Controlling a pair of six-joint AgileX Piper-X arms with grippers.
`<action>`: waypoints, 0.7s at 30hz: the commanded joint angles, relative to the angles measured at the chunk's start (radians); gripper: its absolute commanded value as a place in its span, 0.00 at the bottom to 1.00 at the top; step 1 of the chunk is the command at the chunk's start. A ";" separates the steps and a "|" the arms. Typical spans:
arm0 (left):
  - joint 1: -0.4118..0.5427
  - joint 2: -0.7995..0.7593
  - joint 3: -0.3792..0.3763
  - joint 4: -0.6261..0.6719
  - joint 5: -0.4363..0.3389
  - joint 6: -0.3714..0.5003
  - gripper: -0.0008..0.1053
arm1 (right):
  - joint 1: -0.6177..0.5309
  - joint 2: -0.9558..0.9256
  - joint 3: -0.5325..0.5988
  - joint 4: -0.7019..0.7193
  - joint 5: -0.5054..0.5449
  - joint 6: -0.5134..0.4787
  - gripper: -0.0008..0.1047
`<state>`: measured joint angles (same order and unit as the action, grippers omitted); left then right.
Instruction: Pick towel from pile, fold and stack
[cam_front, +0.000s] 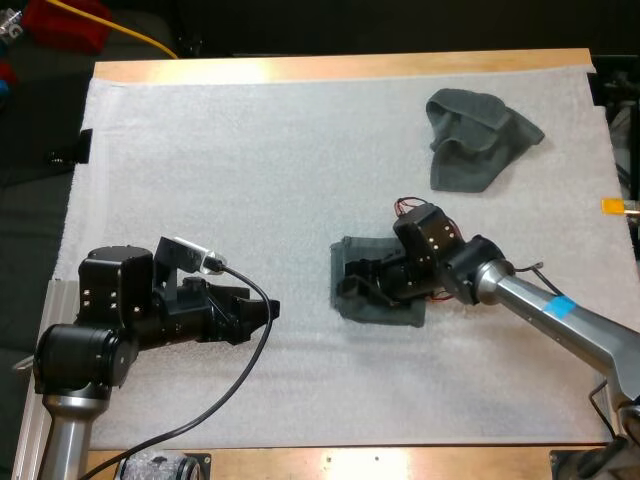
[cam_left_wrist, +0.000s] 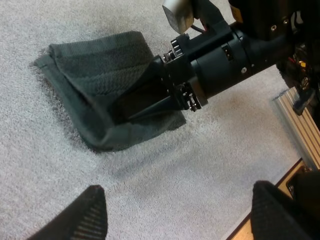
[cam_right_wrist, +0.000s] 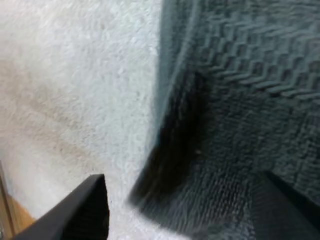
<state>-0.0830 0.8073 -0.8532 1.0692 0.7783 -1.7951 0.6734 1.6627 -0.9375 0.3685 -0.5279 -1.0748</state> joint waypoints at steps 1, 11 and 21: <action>0.001 -0.002 -0.005 0.003 0.013 -0.003 0.57 | 0.011 -0.002 -0.009 -0.014 -0.014 -0.001 0.58; 0.001 -0.002 -0.005 0.003 0.013 -0.003 0.57 | 0.081 0.009 0.008 -0.036 0.078 0.033 0.58; 0.001 -0.002 -0.005 0.003 0.013 -0.003 0.57 | 0.088 -0.004 0.011 -0.048 0.040 -0.006 0.58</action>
<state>-0.0830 0.8073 -0.8532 1.0692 0.7783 -1.7951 0.7594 1.6787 -0.9253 0.3260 -0.4840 -1.0625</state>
